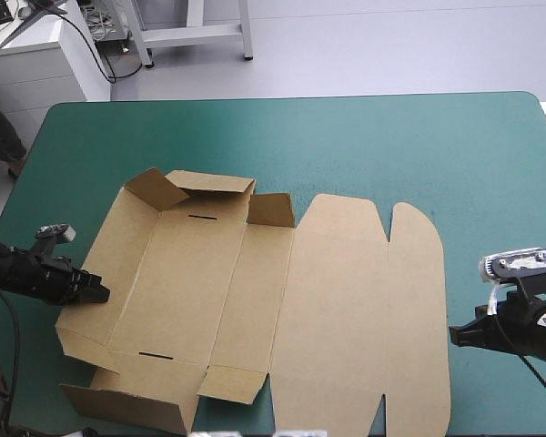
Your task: Fold the box
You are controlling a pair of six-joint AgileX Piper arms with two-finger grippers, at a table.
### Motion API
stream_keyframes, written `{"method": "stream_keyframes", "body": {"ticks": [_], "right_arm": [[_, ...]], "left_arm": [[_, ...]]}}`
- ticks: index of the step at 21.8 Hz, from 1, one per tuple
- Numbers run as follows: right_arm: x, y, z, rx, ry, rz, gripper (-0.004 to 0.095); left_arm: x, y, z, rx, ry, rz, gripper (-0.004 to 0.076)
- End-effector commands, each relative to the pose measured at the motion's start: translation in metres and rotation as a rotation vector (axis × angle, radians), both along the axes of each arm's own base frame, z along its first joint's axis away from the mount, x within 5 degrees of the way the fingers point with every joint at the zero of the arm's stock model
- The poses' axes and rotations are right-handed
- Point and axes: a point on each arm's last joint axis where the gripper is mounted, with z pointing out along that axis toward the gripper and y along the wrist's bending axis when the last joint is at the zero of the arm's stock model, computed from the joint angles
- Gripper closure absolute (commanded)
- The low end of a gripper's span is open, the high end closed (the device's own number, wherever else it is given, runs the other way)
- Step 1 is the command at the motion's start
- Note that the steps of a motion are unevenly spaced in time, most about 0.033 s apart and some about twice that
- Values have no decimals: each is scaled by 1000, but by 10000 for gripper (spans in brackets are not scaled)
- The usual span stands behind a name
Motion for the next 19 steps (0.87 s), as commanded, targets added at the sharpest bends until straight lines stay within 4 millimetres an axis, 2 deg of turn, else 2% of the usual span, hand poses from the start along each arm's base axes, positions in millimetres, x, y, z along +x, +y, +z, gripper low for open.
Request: {"method": "stream_keyframes", "body": {"ticks": [1,4,6,8,12,13,16,19], "right_arm": [[3,0,9,7,-66,-5,927],[3,0,9,6,-69,-6,927],[3,0,9,6,-69,-6,927],[3,0,9,8,-70,-6,927],[4,0,10,7,-73,-7,927],[4,0,10,7,-73,-7,927],[4,0,10,7,-73,-7,927],[4,0,10,7,-73,-7,927]], "left_arm": [[-5,-16,12,-3,37,-134,721],[0,-31,11,26,38,-214,726],[5,-34,17,47,15,-234,726],[15,-36,31,72,-32,-258,727],[45,-49,76,182,-212,-324,732],[55,-57,89,239,-279,-358,732],[67,-76,107,344,-387,-426,732],[78,-104,124,447,-516,-511,732]]}}
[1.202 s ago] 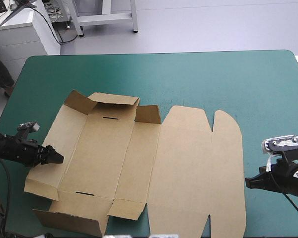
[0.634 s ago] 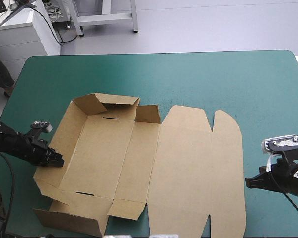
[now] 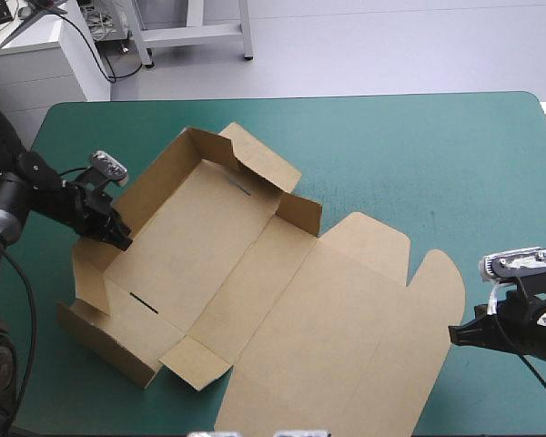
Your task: Fold the box
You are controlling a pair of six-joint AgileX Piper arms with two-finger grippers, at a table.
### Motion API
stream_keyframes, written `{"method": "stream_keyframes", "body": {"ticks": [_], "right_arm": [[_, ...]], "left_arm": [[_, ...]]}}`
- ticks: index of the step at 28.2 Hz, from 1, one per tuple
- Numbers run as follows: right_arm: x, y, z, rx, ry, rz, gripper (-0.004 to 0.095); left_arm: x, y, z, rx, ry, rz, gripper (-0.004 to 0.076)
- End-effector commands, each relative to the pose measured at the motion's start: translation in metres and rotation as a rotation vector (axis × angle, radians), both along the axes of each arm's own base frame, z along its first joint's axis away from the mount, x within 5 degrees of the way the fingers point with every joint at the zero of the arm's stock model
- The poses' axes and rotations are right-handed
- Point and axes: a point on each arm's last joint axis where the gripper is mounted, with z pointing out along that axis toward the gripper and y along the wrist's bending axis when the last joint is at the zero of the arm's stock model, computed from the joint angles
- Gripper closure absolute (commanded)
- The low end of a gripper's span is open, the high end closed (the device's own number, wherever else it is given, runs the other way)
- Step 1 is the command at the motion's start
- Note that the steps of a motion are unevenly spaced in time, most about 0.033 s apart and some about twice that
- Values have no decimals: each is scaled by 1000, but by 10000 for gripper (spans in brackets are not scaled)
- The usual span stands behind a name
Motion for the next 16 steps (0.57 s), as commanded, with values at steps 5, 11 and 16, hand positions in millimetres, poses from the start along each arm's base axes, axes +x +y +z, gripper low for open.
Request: {"method": "stream_keyframes", "body": {"ticks": [5,11,16], "right_arm": [[3,0,9,1,-68,-8,927],[3,0,9,2,-61,-5,927],[3,0,9,2,-61,-5,927]], "left_arm": [[16,-77,59,203,-435,-241,732],[9,-158,82,301,-795,-449,732],[-6,-202,91,339,-969,-539,732]]}}
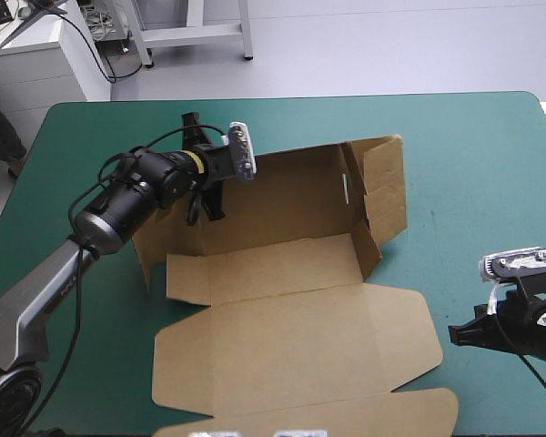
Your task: Fold the box
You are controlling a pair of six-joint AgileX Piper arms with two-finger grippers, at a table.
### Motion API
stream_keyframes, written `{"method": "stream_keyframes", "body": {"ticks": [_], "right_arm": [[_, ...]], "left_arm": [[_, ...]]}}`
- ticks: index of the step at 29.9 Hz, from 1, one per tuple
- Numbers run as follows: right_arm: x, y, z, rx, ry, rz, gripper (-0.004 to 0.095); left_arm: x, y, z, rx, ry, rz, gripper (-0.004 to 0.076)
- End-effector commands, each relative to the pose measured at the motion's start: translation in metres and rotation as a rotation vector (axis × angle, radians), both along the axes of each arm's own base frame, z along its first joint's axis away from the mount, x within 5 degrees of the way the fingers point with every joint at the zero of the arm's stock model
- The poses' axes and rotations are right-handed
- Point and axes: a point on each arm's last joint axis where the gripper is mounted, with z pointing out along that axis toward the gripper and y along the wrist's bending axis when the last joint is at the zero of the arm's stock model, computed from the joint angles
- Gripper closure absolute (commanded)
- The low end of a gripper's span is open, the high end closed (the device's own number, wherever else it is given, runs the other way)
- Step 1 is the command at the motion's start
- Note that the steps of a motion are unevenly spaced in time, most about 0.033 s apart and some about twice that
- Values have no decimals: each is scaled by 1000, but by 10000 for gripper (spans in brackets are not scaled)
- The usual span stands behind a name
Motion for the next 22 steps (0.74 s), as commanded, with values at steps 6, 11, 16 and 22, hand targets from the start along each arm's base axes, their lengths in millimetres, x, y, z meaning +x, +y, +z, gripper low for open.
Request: {"method": "stream_keyframes", "body": {"ticks": [6,11,16,22], "right_arm": [[3,0,9,2,-61,-5,927],[2,0,9,3,-56,-4,927],[2,0,9,4,-56,-6,927],[2,0,9,4,-56,-6,927]], "left_arm": [[-19,-53,28,7,-299,-64,732],[-25,-77,18,27,-336,-65,732],[-31,-92,10,12,-372,-21,733],[-34,-105,4,11,-469,37,732]]}}
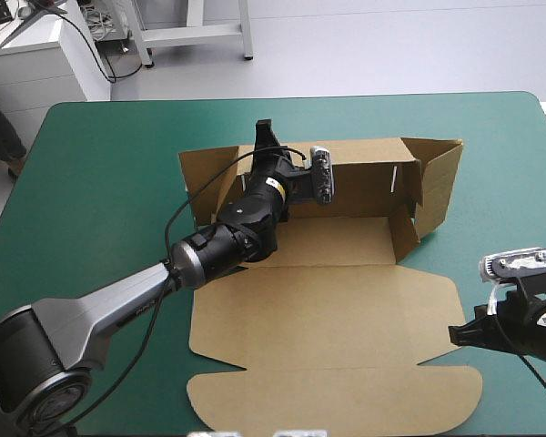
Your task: Fold the box
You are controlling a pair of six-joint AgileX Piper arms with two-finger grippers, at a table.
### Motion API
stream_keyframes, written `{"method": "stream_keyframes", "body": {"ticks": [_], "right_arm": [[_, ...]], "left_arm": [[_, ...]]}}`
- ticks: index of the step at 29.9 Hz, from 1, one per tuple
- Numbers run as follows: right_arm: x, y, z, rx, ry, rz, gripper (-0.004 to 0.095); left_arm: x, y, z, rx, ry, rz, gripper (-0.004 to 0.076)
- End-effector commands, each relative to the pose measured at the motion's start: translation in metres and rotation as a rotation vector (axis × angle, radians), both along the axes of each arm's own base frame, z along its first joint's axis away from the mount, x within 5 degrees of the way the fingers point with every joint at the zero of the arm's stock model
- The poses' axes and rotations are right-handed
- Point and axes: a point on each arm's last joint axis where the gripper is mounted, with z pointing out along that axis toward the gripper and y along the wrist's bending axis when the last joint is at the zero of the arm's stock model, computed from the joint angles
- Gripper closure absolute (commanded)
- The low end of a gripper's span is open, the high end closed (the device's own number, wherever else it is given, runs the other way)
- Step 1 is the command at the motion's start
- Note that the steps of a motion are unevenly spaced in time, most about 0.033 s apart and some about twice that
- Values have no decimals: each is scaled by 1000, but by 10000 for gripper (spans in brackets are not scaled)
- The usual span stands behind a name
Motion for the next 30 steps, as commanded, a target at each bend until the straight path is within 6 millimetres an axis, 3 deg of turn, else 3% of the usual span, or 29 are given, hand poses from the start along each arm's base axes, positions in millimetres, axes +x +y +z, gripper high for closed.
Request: {"method": "stream_keyframes", "body": {"ticks": [1,13,26,30], "right_arm": [[2,0,9,7,-57,-5,927],[3,0,10,4,-71,-10,925],[5,-1,11,-16,-99,-2,922],[6,-1,11,31,-94,-58,830]], "left_arm": [[-8,-1,27,-45,-159,-10,733],[-11,-2,-24,53,-192,-4,733],[-8,-9,-39,86,-165,-30,732],[-8,-10,-39,83,-160,-43,732]]}}
